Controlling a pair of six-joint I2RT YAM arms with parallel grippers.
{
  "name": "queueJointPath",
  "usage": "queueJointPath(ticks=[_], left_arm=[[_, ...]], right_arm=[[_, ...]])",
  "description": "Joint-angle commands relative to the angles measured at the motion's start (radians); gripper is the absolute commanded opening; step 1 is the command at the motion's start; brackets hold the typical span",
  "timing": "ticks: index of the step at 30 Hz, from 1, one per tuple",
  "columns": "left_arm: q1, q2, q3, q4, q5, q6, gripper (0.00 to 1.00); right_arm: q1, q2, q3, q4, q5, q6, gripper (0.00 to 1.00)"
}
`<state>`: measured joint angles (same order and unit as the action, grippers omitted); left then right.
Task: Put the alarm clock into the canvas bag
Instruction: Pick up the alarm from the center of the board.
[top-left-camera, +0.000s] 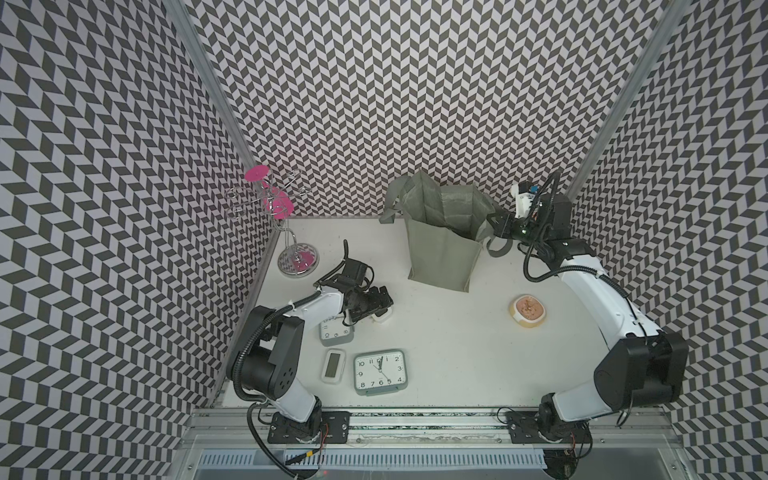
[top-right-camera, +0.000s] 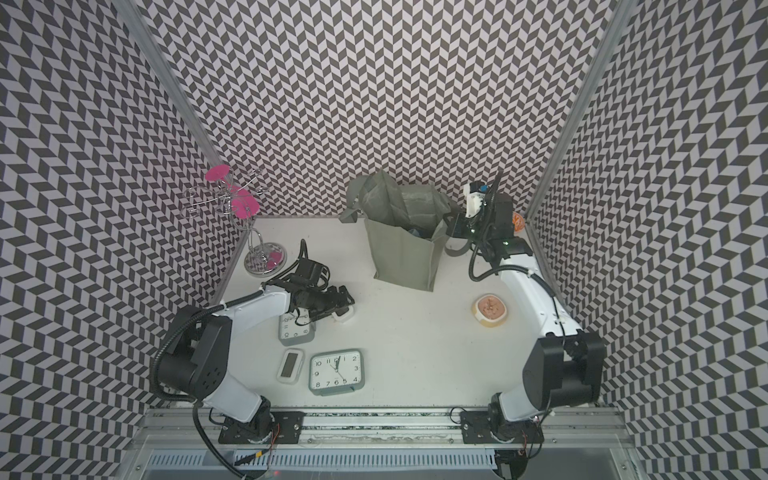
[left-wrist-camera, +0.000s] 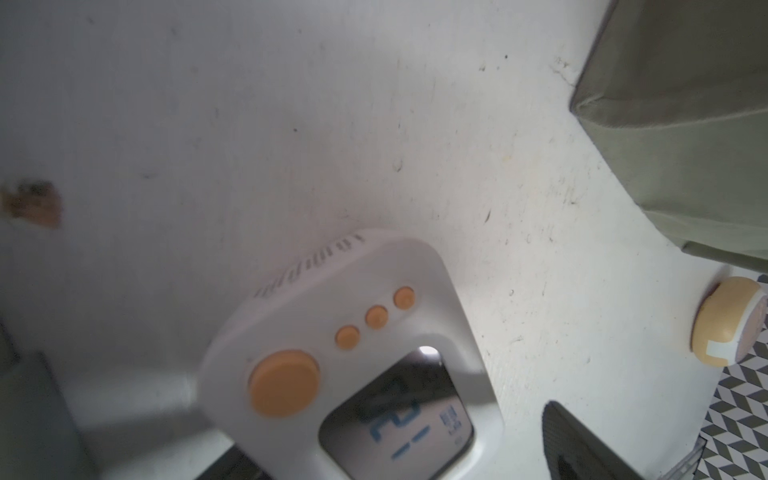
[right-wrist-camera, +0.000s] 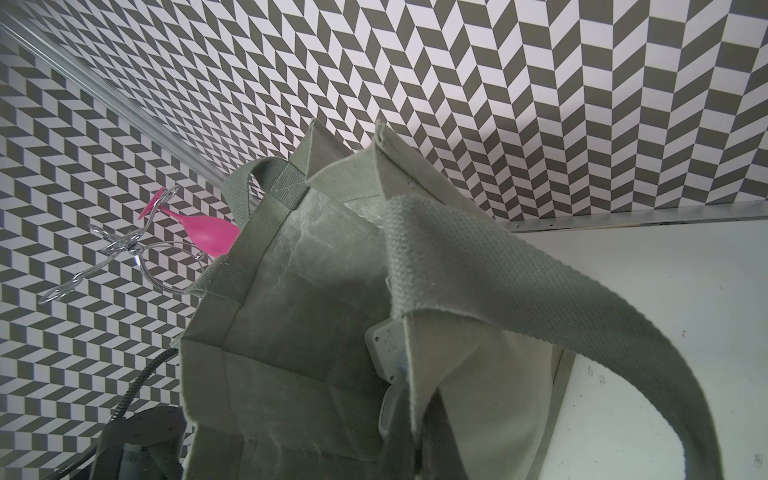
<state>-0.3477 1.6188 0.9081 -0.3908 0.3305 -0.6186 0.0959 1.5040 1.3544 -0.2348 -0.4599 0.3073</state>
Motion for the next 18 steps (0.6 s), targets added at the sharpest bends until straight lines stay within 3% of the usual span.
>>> queueJointPath(ticks=[1,18], left_arm=[[-0.009,0.026,0.049,-0.037,-0.040,0.046,0.90],[-0.104,0.126,0.171,-0.123,-0.243,0.177,0.82]], right_arm=[[-0.014,-0.059,0.003,0.134,-0.022,0.003,0.00],[-0.016,-0.056,0.003,0.137,-0.038,0.004,0.00]])
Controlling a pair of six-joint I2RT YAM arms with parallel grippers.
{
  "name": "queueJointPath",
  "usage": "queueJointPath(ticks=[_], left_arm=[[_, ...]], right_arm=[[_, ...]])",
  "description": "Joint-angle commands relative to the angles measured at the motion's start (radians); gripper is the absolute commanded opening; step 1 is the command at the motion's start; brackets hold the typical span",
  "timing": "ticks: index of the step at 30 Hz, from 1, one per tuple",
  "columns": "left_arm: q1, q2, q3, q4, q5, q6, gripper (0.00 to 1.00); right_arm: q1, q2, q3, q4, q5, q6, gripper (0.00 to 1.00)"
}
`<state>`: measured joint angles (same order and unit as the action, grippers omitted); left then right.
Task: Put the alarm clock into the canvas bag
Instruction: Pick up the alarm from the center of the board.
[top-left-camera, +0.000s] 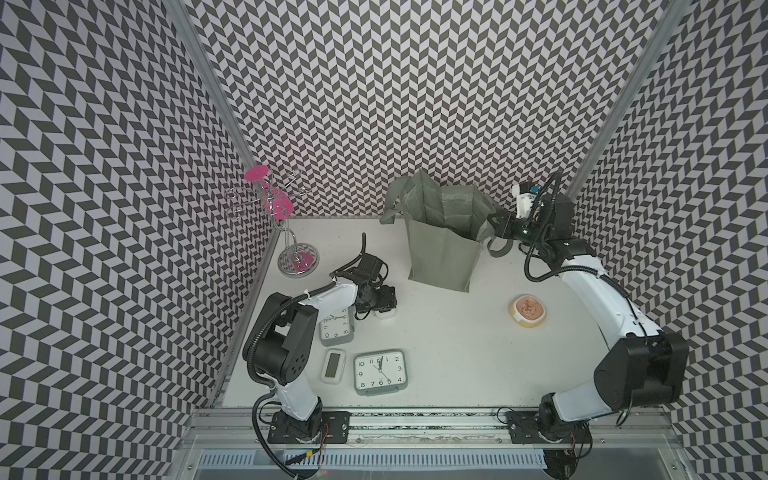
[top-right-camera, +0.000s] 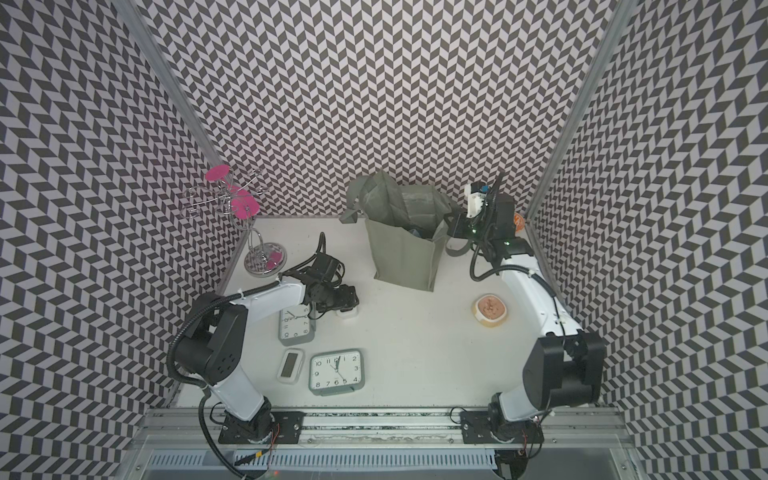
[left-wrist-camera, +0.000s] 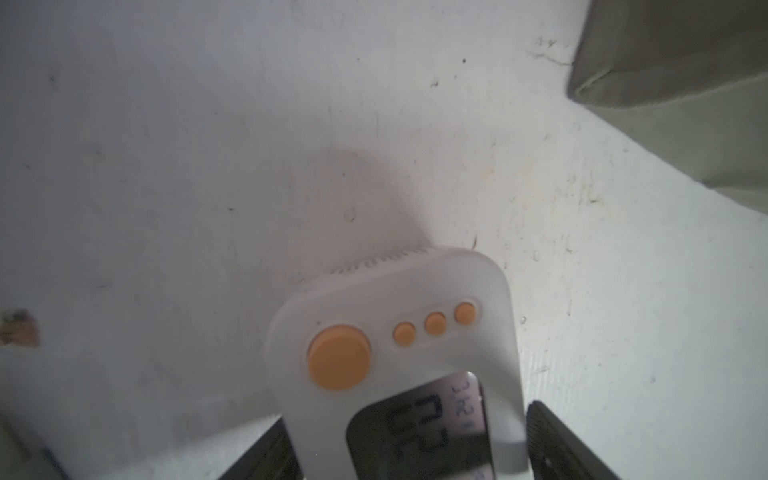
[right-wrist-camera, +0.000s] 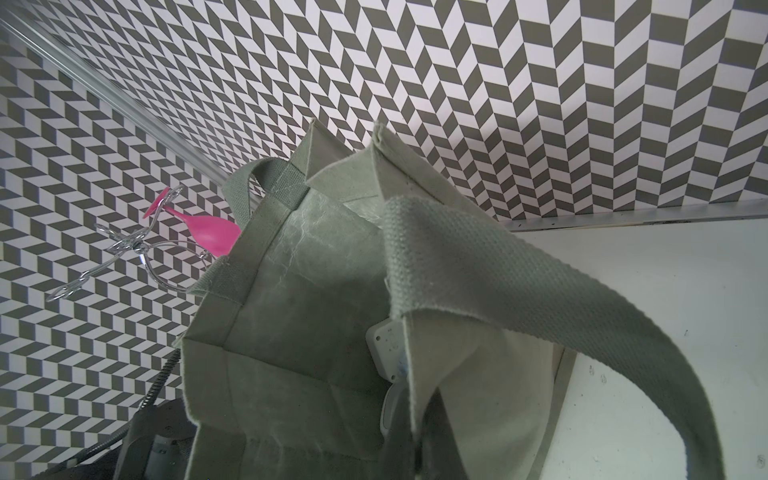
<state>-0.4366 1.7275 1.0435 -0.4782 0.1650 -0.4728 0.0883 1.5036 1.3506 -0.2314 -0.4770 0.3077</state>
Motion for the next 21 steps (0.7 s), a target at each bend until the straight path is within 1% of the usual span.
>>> queueJointPath(ticks=[1,6,12,15,17,19,21], left_arm=[[-0.017,0.020,0.036,-0.036,-0.083,0.031,0.81],[-0.022,0.023,0.032,-0.022,-0.094,0.028,0.77],[-0.026,0.007,0.028,-0.026,-0.115,0.039,0.65],[-0.042,-0.065,0.006,-0.016,-0.165,0.033,0.63],[-0.052,-0.122,-0.014,-0.009,-0.169,0.033,0.60],[-0.064,-0.191,-0.033,0.000,-0.172,0.032,0.54],[-0.073,-0.257,-0.043,-0.002,-0.188,0.021,0.52]], right_arm=[[-0.008,-0.057,0.007,0.133,-0.019,0.003,0.00],[-0.008,-0.062,0.005,0.133,-0.018,0.004,0.00],[-0.009,-0.063,0.004,0.132,-0.018,0.003,0.00],[-0.009,-0.063,0.005,0.133,-0.018,0.004,0.00],[-0.007,-0.062,0.007,0.135,-0.019,0.004,0.00],[-0.007,-0.060,0.007,0.136,-0.022,0.004,0.00],[-0.008,-0.058,0.006,0.137,-0.023,0.005,0.00]])
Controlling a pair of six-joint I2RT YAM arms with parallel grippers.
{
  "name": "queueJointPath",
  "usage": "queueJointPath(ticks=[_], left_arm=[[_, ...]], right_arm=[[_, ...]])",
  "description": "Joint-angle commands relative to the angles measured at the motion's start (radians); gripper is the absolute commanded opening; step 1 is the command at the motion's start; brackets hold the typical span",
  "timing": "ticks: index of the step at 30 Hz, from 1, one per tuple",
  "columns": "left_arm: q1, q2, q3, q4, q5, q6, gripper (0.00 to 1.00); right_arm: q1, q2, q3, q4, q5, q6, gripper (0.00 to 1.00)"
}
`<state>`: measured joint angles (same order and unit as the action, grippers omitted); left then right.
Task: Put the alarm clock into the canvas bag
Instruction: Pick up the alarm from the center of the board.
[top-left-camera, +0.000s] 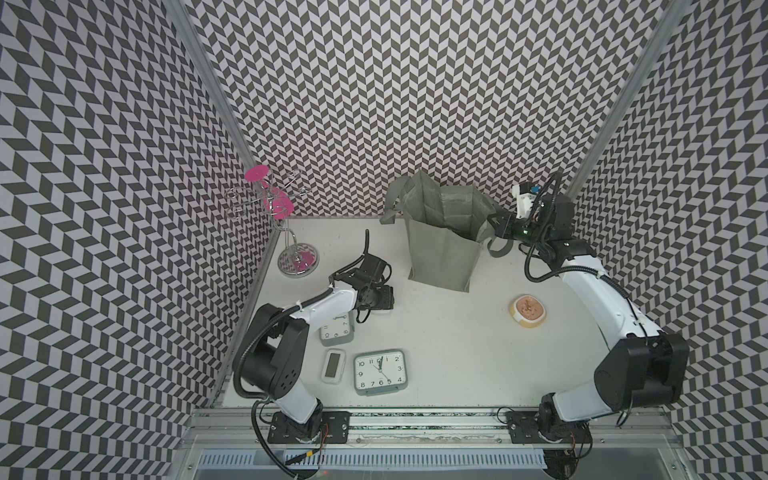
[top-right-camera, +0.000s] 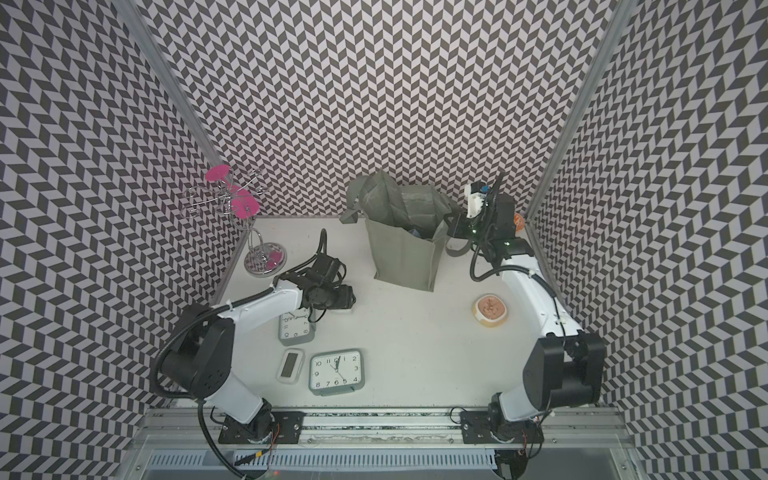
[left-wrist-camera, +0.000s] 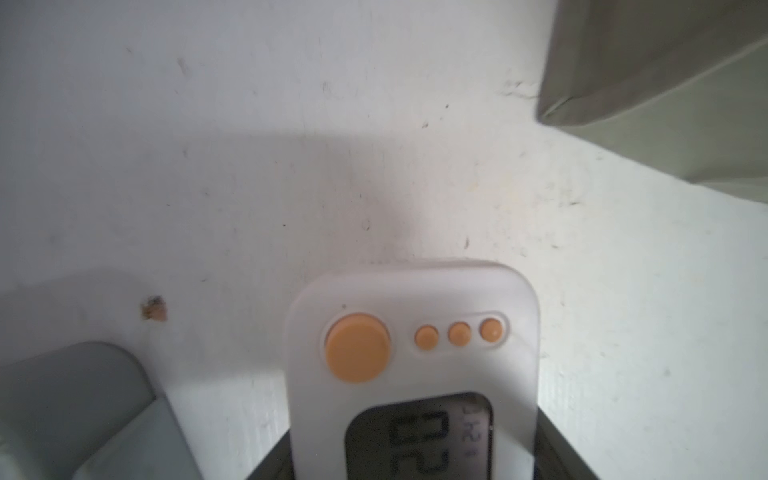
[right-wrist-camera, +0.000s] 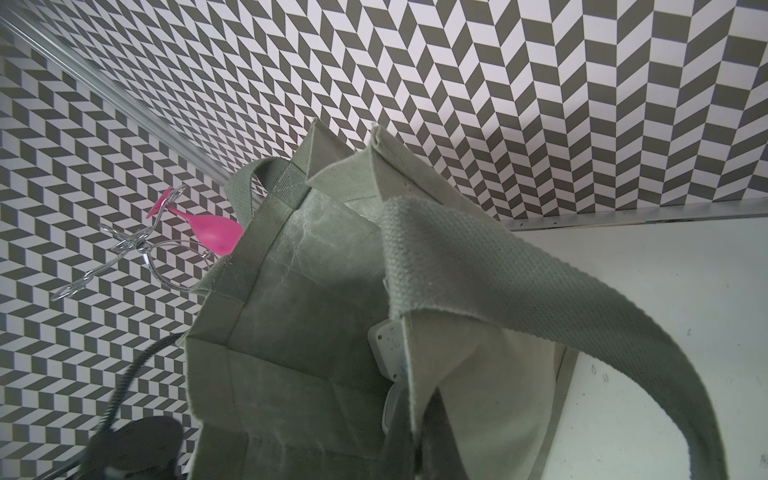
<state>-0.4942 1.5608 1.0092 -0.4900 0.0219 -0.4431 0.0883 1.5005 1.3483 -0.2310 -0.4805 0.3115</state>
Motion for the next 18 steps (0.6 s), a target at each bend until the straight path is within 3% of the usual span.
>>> queueJointPath(ticks=[1,5,11,14,18], left_arm=[[-0.023,-0.127,-0.012,0.010,-0.057,-0.017,0.51],[-0.067,-0.272,0.022,0.016,-0.104,-0.017,0.48],[-0.123,-0.419,0.146,0.179,-0.298,0.115,0.44],[-0.122,-0.355,0.263,0.271,-0.245,0.186,0.45],[-0.127,-0.136,0.530,0.243,-0.102,0.247,0.44]], right_arm=[[-0.008,-0.054,0.008,0.137,-0.020,0.001,0.00],[-0.008,-0.048,0.007,0.140,-0.030,0.002,0.00],[-0.006,-0.043,0.009,0.148,-0.054,-0.011,0.00],[-0.003,-0.049,0.009,0.150,-0.084,-0.022,0.00],[0.015,-0.071,0.000,0.150,-0.119,-0.070,0.00]])
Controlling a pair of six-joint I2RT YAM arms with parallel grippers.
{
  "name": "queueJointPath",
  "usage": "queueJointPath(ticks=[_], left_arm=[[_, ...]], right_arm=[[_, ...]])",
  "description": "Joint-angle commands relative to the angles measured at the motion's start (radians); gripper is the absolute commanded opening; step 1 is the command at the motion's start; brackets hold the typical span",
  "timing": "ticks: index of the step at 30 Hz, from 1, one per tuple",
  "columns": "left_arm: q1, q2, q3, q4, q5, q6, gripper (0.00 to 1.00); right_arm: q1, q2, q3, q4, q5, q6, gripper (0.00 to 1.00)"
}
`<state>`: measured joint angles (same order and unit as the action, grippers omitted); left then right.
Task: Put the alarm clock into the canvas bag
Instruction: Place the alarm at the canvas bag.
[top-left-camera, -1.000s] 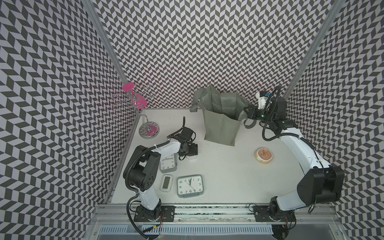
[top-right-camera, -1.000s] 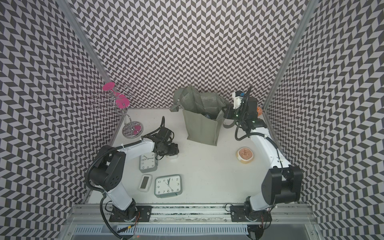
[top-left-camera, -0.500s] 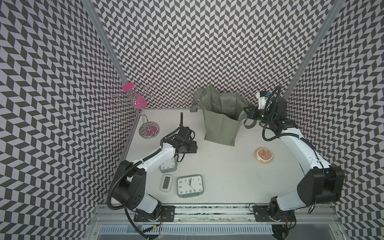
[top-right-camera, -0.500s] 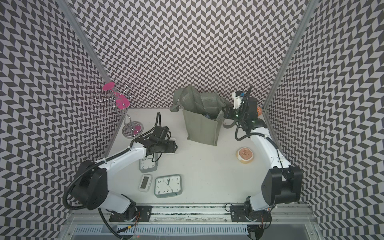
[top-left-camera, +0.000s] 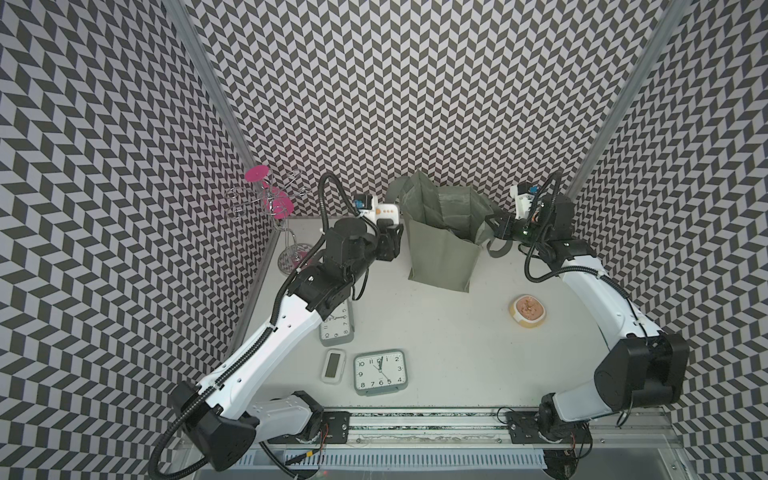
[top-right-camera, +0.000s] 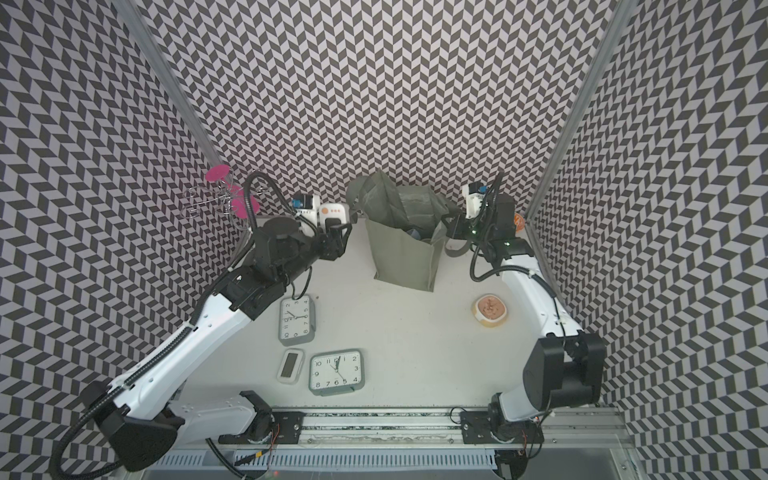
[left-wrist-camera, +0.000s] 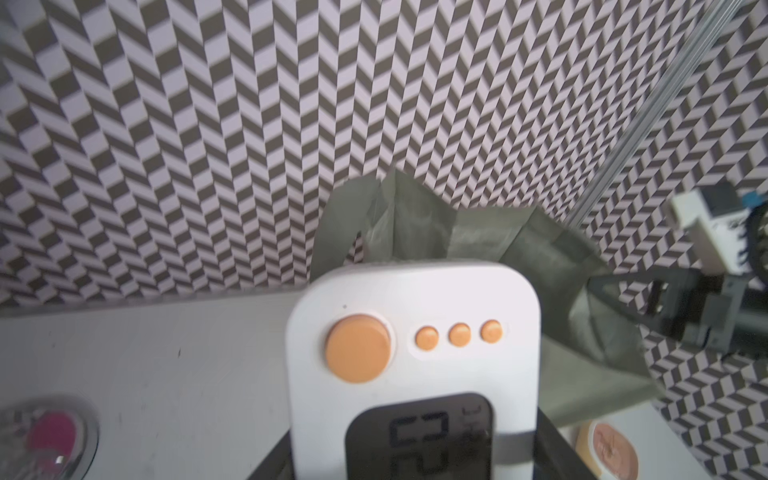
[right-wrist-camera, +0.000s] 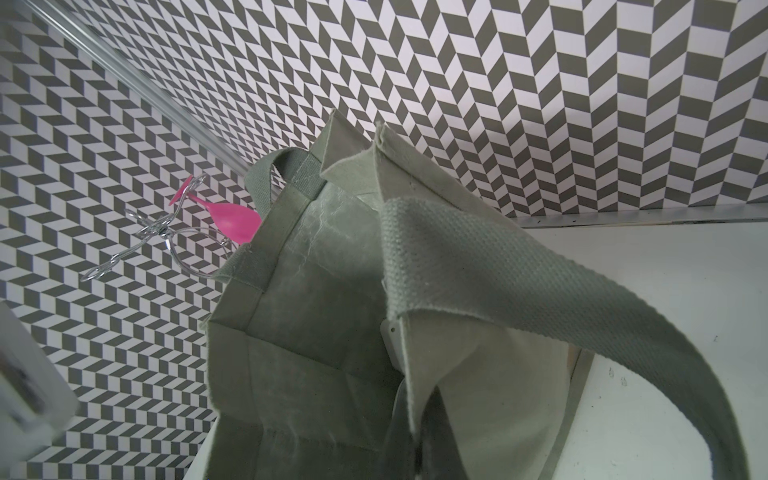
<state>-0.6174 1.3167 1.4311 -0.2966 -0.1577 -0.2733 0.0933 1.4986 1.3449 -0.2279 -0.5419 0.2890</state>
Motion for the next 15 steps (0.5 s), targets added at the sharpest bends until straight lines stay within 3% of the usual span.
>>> queueJointPath(ticks=[1,9,15], left_arm=[[-0.007,0.161,0.169,0.043,0.115,0.101,0.43],[-0.007,0.416,0.426,0.073,0.360,0.235,0.36],[-0.007,0.544,0.522,0.056,0.500,0.357,0.36]], right_arm=[[0.018,-0.078,0.000,0.148,-0.053,-0.059,0.00],[0.046,-0.101,-0.002,0.138,-0.012,-0.072,0.00],[0.053,-0.101,0.008,0.134,-0.007,-0.038,0.00]])
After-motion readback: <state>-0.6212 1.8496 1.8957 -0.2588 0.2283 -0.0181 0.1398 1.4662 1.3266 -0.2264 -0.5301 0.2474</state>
